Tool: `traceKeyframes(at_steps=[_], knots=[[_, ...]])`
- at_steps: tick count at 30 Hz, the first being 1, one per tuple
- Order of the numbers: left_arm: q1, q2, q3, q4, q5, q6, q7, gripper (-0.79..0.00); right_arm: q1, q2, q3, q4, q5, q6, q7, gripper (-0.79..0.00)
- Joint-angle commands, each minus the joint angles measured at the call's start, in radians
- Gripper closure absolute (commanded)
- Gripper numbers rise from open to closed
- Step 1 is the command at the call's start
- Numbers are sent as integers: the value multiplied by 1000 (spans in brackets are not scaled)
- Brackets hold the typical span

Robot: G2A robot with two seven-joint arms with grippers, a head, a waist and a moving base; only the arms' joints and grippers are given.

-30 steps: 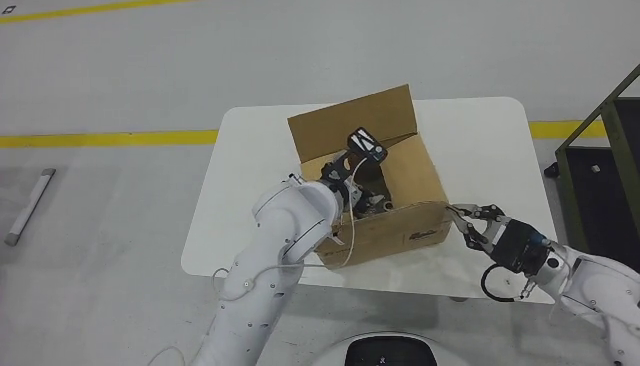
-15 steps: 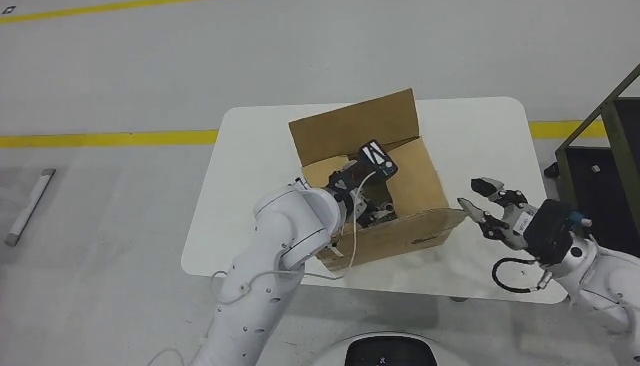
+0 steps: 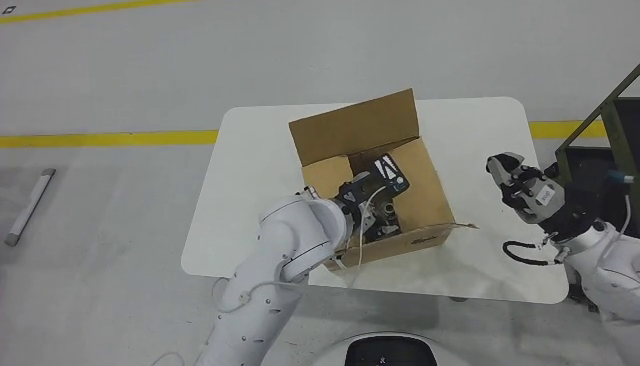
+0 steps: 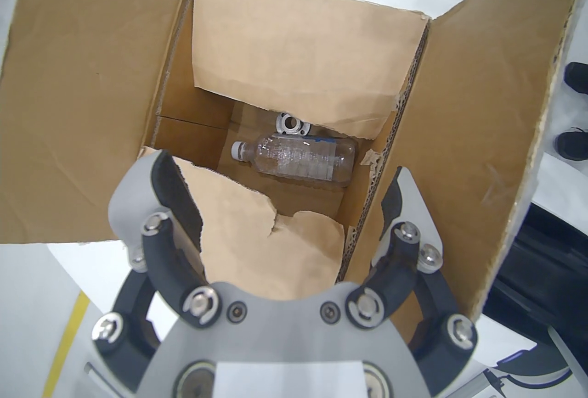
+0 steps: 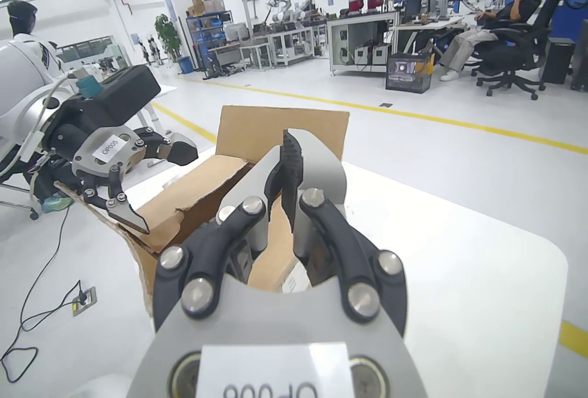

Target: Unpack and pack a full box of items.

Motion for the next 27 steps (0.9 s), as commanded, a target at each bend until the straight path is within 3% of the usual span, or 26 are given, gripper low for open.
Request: traceKeyframes(at_steps=[1, 5, 14, 19, 27], knots=[[3, 2, 3, -6, -8, -4, -5, -785, 5, -2, -20, 4, 22, 5, 31, 0], [11, 6, 8, -20, -43, -14, -18, -785, 18, -3, -66, 10, 44, -1, 123, 0], [28, 22, -4, -34, -81, -58, -25, -785, 26, 4, -123, 61, 155, -139, 285, 0], [33, 32, -28, -38, -75, -44, -30, -785, 11, 11, -130, 67, 130, -233, 328, 0], [43, 50, -79, -36, -43, -22, -26, -785, -29, 13, -134, 63, 42, -245, 303, 0]])
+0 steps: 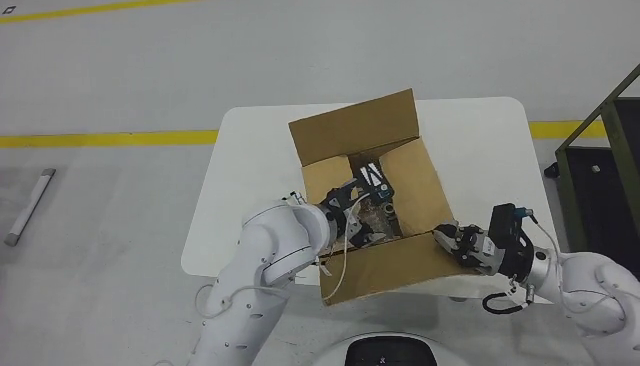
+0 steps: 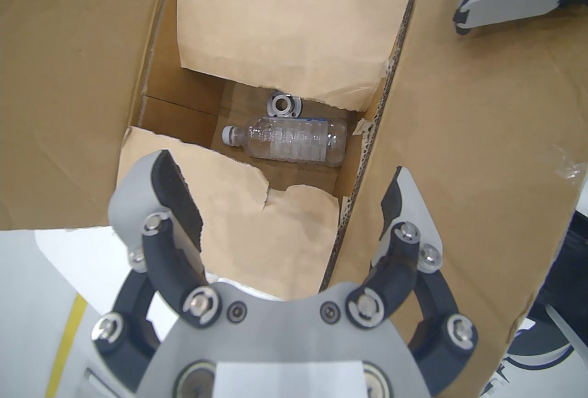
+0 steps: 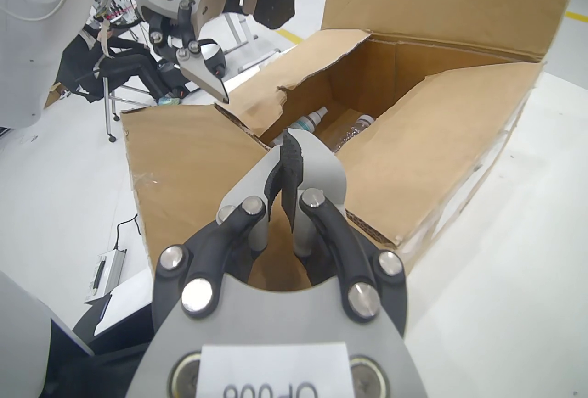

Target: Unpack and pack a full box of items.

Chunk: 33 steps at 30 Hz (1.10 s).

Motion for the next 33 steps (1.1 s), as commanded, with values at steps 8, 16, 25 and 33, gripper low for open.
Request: traceKeyframes(at_steps=[8, 16, 25, 33], knots=[[1, 5, 19, 35, 95, 78, 51, -785, -19, -1, -22, -4, -123, 18, -56, 0], [-11, 0, 46, 81, 121, 177, 82, -785, -14, -5, -55, 5, -219, 52, -110, 0], [-57, -15, 88, 164, 149, 286, 88, -785, 1, -11, 10, -12, -176, 207, -241, 0], [-87, -29, 143, 238, 181, 343, 46, -785, 6, -22, 40, 2, -281, 446, -342, 0]])
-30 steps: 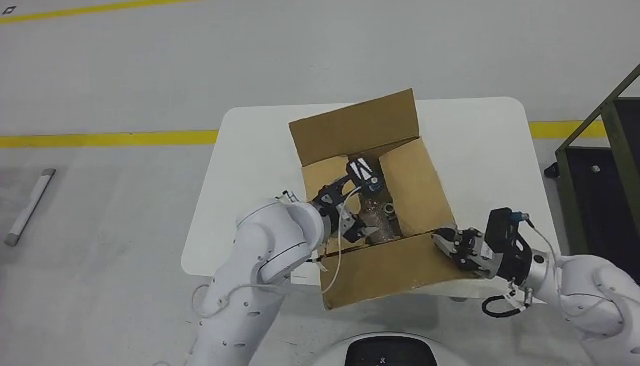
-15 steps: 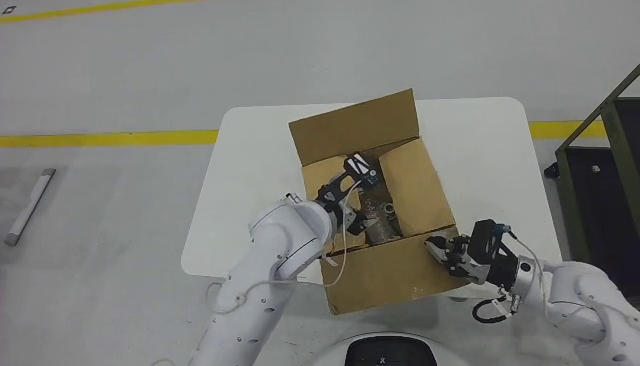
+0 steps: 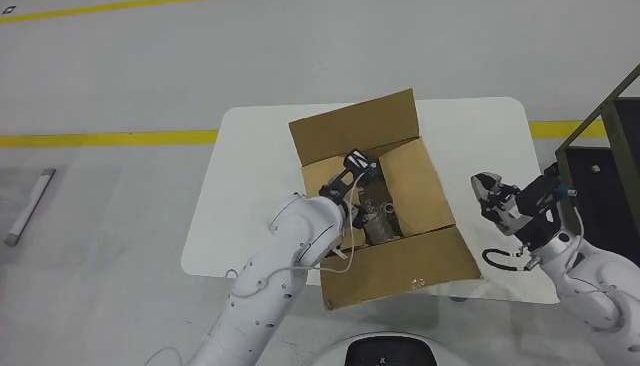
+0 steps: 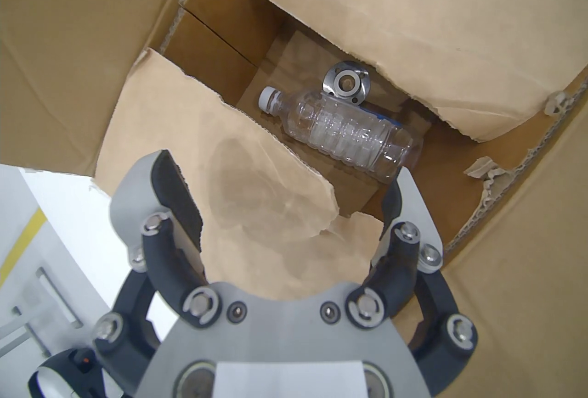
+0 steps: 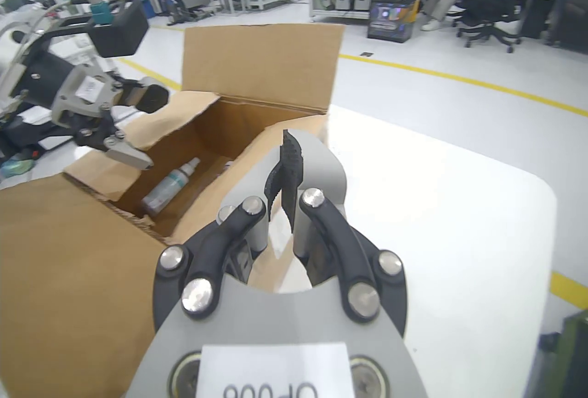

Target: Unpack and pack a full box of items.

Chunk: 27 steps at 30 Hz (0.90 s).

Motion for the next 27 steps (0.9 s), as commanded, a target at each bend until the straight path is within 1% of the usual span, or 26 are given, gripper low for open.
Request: traceKeyframes(at_steps=[1, 6, 7, 8, 9, 11, 15, 19, 27], knots=[[-7, -3, 12, 13, 10, 2, -14, -785, 1, -3, -8, 3, -12, 27, -13, 0], [-18, -3, 37, 33, 95, -20, -16, -785, 3, -8, -31, 1, -33, 51, -35, 0], [-17, -3, 37, 34, 106, -19, -13, -760, 3, -9, -36, 0, -38, 53, -39, 0], [-14, -3, 37, 34, 110, -17, -11, -610, 5, -10, -41, -3, -43, 53, -42, 0], [-13, -3, 37, 33, 113, -17, -9, -302, 6, -11, -45, -5, -48, 53, -45, 0], [-12, -3, 38, 34, 128, -23, -9, 0, 9, -13, -52, -7, -52, 53, -48, 0], [-6, -2, 35, 30, 154, -38, -5, 0, 15, -16, -62, -9, -55, 52, -51, 0], [2, 4, 29, 16, 203, -85, 17, 0, 19, -18, -74, -5, -39, 20, -50, 0], [28, 11, -20, -32, 235, -73, 42, 0, 23, -21, -75, -2, -39, 11, -43, 0]])
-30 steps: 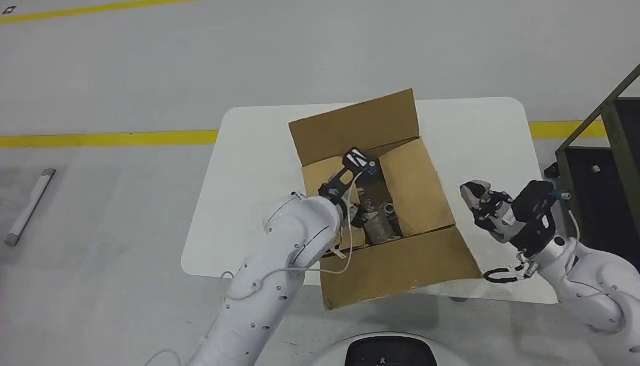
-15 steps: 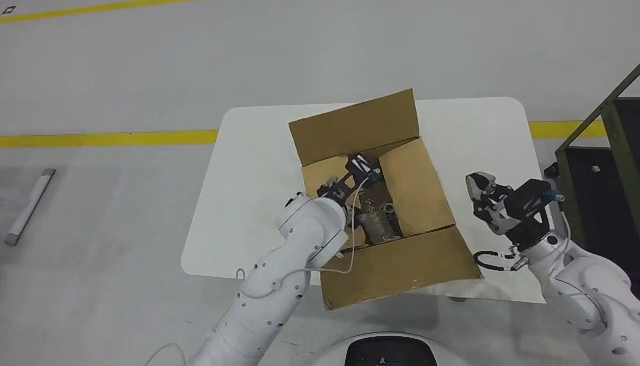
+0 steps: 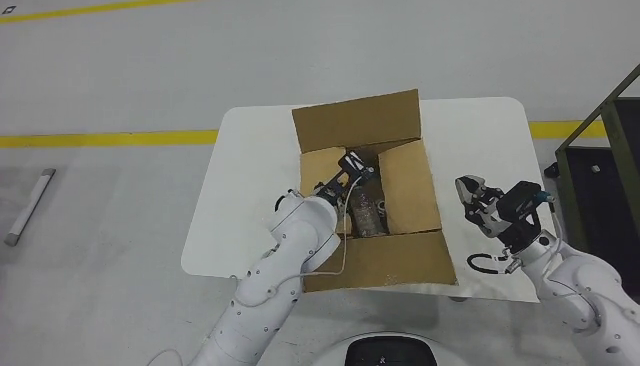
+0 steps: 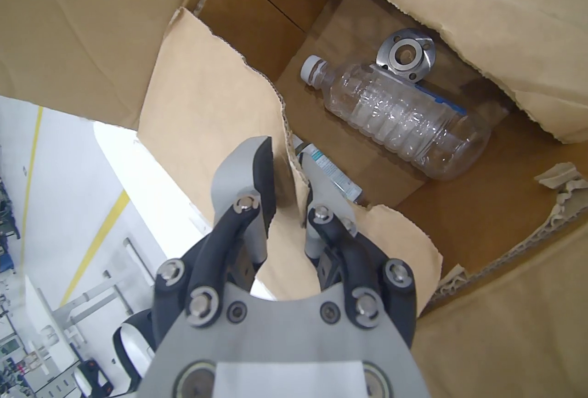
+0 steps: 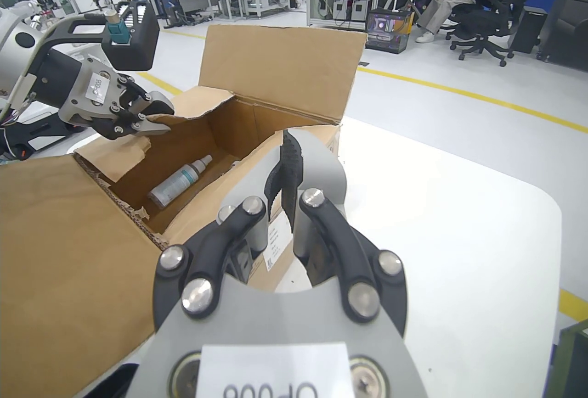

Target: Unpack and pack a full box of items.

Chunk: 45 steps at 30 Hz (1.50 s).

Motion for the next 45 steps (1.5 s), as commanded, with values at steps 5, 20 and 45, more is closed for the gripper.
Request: traceKeyframes(at_steps=[5, 20, 45], knots=[[30, 1, -54, -64, -35, 59, 78, 0, 7, -3, 3, -3, 22, 0, -2, 0], [49, 7, -176, -117, -40, 160, 34, -785, 78, -6, -53, 25, -58, -46, 126, 0], [131, 38, -278, -13, 311, 90, 88, -785, 93, -20, -75, 49, -14, 10, 112, 0]])
